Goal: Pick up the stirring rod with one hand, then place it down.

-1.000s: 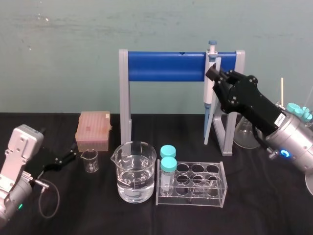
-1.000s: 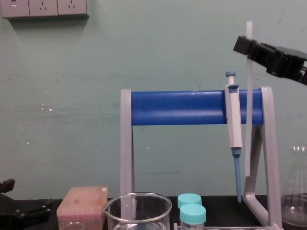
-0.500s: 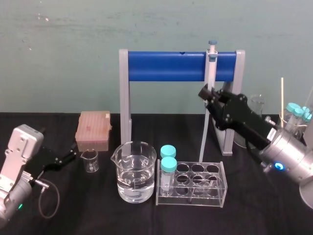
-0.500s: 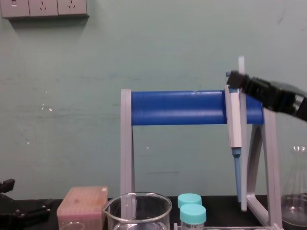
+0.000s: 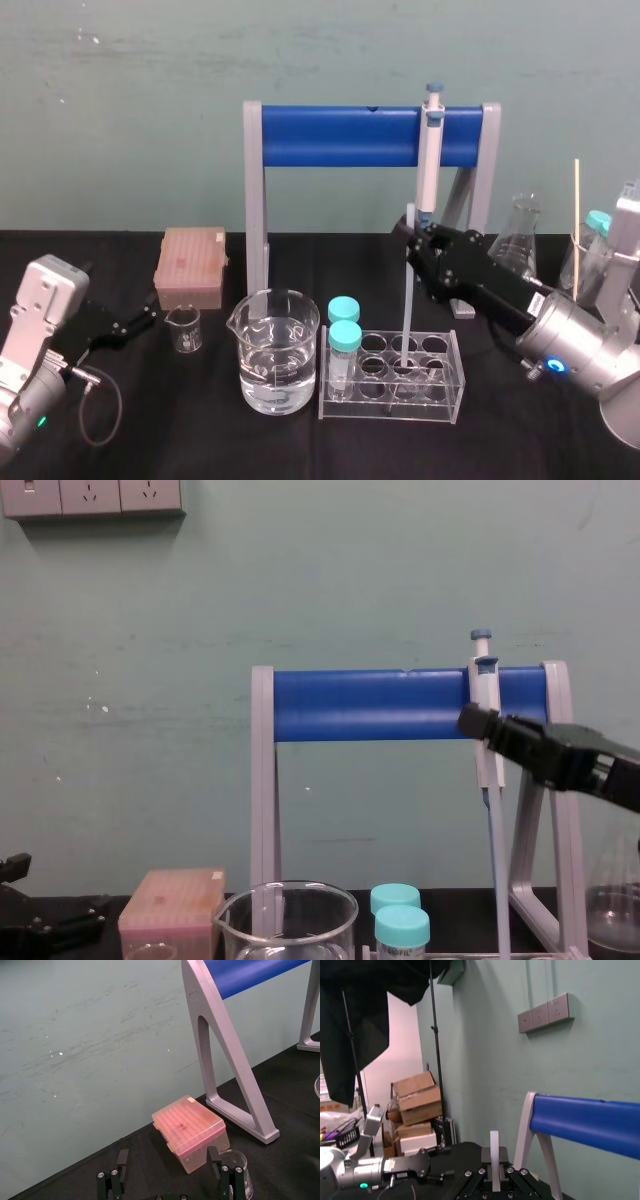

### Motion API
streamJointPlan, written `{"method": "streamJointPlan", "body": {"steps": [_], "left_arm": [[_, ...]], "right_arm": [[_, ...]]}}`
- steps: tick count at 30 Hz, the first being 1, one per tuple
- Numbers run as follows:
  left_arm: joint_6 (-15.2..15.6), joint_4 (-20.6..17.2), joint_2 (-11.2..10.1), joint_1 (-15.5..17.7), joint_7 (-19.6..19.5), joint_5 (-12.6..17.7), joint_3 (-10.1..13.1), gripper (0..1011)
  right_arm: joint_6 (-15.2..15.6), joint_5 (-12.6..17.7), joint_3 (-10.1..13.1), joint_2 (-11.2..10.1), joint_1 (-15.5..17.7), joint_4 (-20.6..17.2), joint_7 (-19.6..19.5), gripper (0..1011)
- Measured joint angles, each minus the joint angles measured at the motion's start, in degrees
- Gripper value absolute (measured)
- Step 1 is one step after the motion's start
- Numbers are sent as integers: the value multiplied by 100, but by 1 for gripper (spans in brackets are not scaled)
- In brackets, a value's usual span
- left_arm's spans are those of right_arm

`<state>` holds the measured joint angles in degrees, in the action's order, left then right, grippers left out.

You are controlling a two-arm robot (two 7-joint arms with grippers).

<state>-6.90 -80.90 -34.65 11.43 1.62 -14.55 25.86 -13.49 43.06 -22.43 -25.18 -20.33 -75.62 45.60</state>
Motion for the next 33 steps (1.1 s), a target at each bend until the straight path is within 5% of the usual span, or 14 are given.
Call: {"method": "streamJointPlan", "body": {"steps": [14,33], "left_arm": [[0,0,0,0,0,0,0,1000],[0,0,0,0,0,0,0,1000]], "right_arm": [[-189,-232,-122,156,-144,475,40,72],[-32,-445,-226,279,-141,804,-83,73]]}}
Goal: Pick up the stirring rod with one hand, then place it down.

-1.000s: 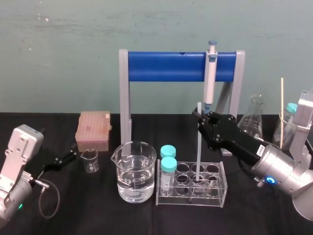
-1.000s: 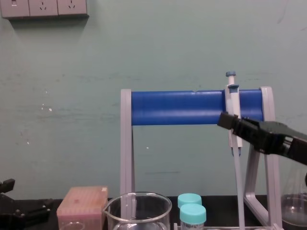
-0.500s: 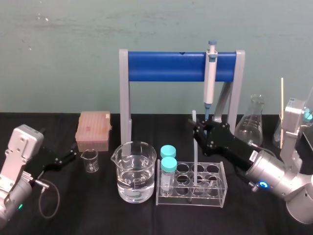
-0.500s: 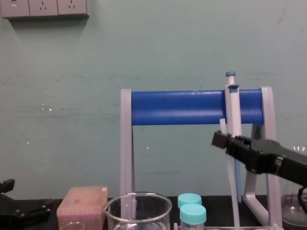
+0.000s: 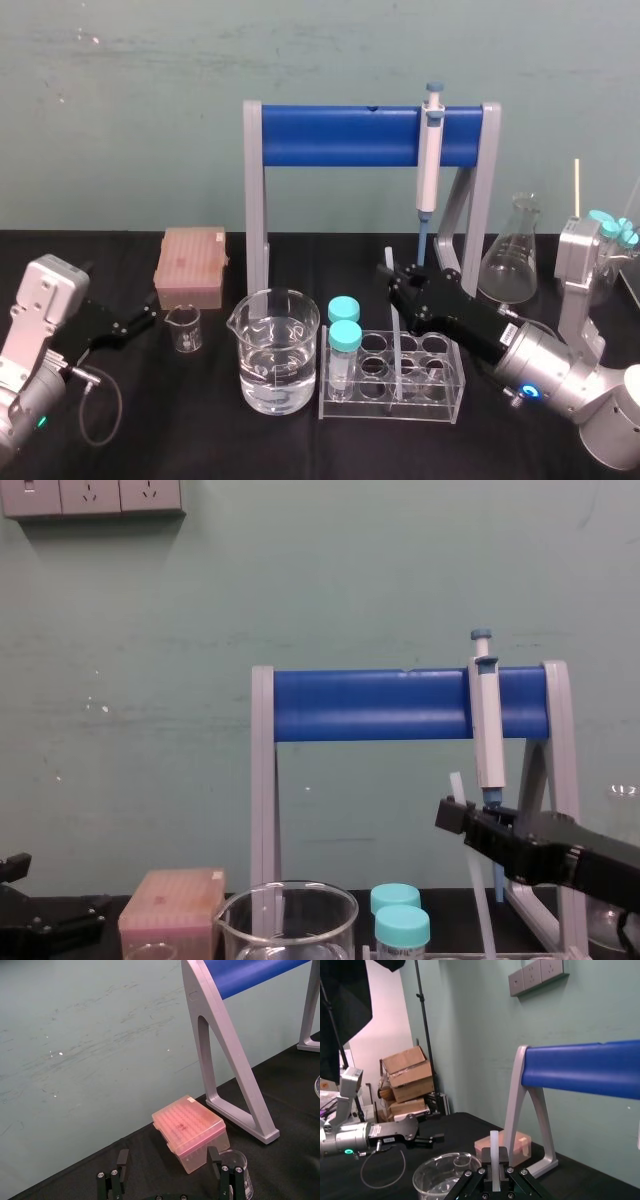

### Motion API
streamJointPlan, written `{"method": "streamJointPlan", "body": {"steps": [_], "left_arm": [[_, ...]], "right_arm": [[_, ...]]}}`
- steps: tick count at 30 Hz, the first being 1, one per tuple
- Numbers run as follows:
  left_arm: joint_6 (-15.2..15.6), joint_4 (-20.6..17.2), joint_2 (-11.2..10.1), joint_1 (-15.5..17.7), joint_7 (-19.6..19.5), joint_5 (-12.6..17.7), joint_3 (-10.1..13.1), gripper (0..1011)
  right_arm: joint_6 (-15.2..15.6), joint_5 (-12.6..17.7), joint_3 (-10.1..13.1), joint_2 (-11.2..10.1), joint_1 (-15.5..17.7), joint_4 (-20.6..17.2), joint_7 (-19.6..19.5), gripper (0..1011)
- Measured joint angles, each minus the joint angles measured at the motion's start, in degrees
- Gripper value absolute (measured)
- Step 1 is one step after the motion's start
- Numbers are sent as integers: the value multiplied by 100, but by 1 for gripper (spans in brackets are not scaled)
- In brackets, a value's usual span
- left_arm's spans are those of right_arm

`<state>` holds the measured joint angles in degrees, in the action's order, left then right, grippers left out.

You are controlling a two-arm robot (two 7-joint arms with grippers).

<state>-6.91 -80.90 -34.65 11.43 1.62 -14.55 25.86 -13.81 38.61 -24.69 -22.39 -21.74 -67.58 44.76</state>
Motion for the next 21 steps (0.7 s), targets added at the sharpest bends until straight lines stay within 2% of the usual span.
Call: {"method": "streamJointPlan", "body": {"steps": [10,21], "left_arm": [[0,0,0,0,0,0,0,1000],[0,0,0,0,0,0,0,1000]], "right_arm": [[3,-130,-5,53,3,107,-100,73],[0,-129,2,50,4,107,-101,77]]}}
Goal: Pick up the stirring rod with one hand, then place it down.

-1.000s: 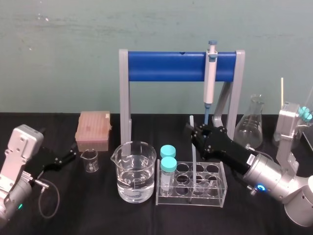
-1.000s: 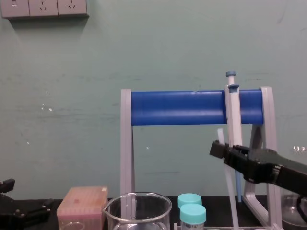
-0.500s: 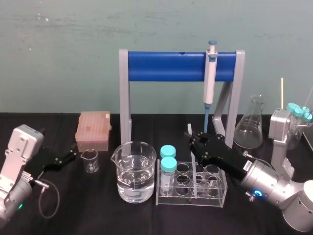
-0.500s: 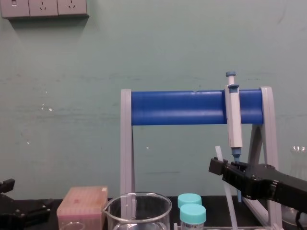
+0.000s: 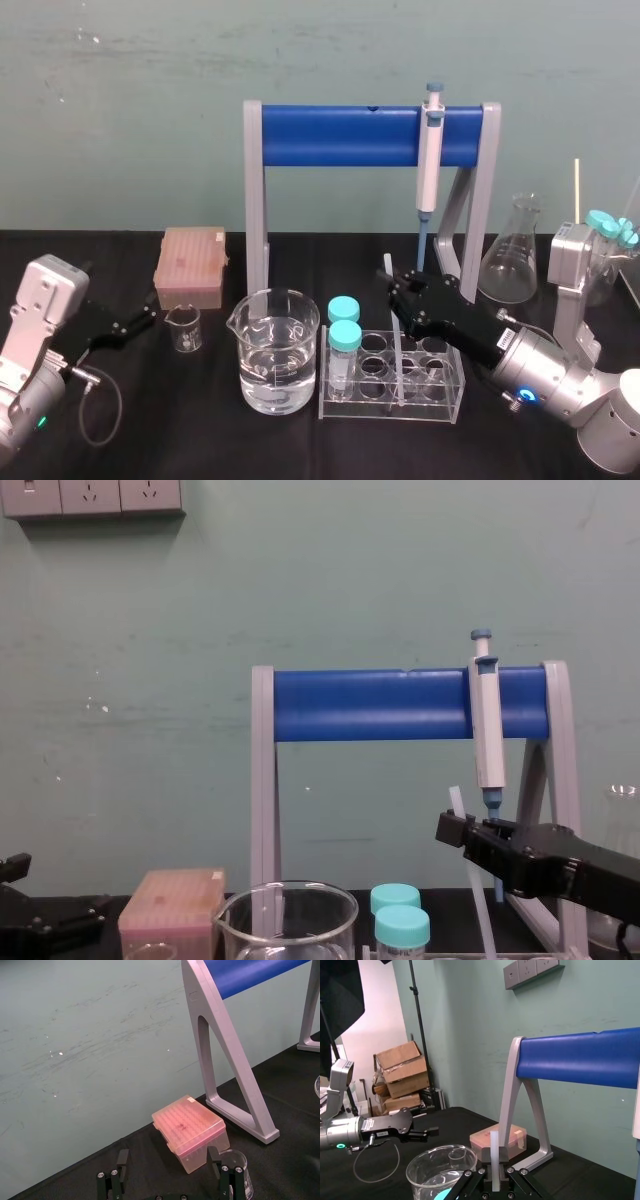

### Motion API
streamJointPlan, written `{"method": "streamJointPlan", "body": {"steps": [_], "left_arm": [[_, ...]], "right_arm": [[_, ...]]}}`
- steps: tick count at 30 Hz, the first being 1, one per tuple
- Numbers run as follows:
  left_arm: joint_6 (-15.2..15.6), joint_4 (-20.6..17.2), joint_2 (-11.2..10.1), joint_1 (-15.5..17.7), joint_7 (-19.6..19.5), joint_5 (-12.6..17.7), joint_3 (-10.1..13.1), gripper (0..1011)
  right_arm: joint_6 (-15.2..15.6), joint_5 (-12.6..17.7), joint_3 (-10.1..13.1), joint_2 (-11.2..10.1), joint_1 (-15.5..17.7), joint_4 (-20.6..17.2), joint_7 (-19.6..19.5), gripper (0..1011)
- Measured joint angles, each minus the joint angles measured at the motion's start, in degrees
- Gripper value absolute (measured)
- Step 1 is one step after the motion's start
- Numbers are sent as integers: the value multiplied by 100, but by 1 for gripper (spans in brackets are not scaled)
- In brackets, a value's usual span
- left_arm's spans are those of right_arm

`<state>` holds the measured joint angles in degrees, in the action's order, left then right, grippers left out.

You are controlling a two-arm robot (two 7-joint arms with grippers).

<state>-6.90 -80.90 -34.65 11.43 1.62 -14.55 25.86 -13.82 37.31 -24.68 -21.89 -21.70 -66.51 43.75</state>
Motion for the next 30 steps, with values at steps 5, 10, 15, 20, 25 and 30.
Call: {"method": "streamJointPlan", "body": {"steps": [5,10,15,20,25,30], "left_arm": [[0,0,0,0,0,0,0,1000],[0,0,0,0,0,0,0,1000],[0,0,0,0,0,0,0,1000],[0,0,0,0,0,0,0,1000],[0,0,0,0,0,0,0,1000],[0,0,0,0,0,0,0,1000]], "right_arm": [[-2,4,0,-2,2,-3,1,175],[-2,7,1,-5,1,-6,1,330],[-2,11,0,-7,1,-9,1,469],[-2,15,1,-8,2,-11,2,650],[-9,-51,107,-17,49,-153,-278,814],[-42,-489,466,-28,269,-584,-1487,938]]}}
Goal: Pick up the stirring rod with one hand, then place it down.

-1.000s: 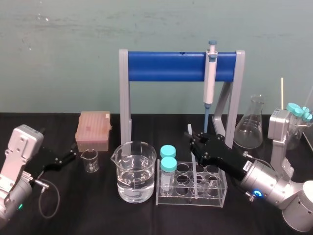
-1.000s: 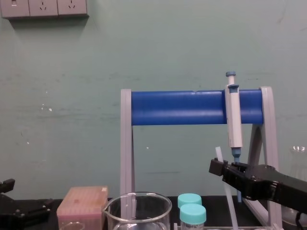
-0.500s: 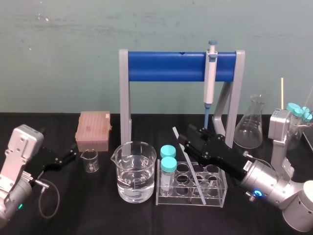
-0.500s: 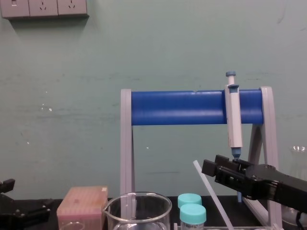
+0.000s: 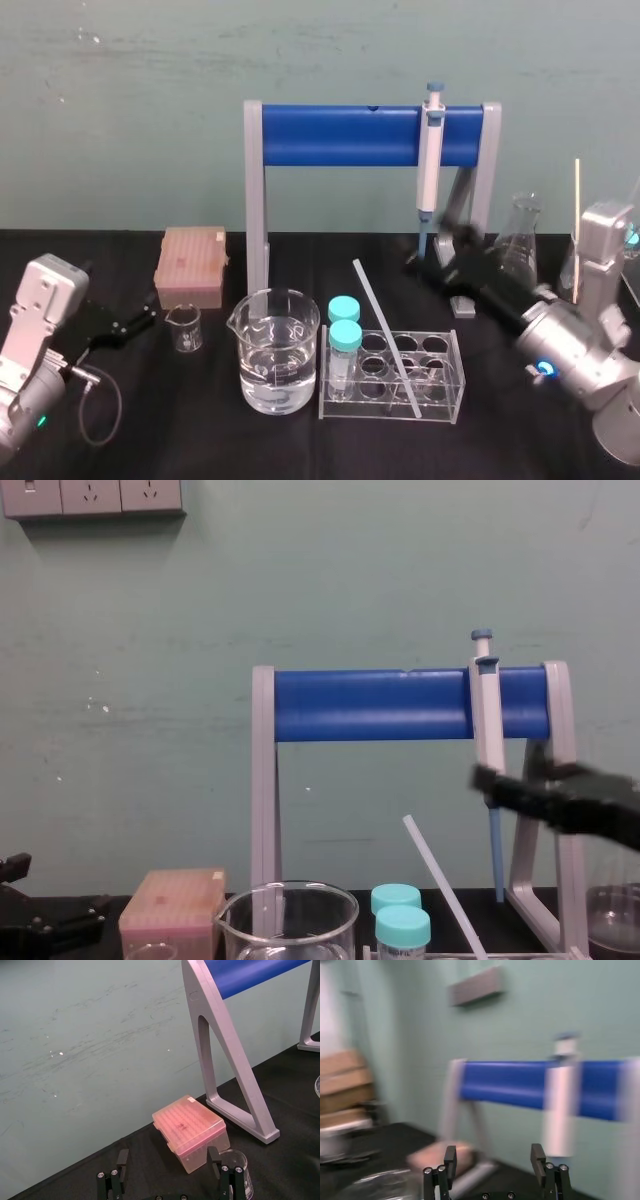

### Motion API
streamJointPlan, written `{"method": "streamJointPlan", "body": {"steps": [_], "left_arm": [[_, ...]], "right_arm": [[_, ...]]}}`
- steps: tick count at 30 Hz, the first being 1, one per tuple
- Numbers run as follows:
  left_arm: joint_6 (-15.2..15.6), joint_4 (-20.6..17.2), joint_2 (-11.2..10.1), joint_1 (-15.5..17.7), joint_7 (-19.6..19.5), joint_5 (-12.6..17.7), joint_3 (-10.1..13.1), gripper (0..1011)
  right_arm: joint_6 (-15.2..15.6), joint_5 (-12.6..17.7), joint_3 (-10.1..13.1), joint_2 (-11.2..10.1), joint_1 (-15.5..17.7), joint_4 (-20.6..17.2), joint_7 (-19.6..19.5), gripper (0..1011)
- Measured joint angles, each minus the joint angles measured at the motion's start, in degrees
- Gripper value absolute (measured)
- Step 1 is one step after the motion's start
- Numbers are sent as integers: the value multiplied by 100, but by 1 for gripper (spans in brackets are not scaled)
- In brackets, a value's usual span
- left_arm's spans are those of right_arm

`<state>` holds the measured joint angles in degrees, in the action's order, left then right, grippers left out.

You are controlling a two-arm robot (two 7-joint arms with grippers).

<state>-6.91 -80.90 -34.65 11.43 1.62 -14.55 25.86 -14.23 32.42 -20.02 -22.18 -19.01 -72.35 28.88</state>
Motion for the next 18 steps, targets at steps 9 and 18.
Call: {"method": "streamJointPlan", "body": {"steps": [9,18], "left_arm": [[0,0,0,0,0,0,0,1000],[0,0,0,0,0,0,0,1000]], "right_arm": [[1060,-1109,407,1,404,-359,-2438,1003],[1513,-1162,515,32,504,-334,-2638,1003]]}}
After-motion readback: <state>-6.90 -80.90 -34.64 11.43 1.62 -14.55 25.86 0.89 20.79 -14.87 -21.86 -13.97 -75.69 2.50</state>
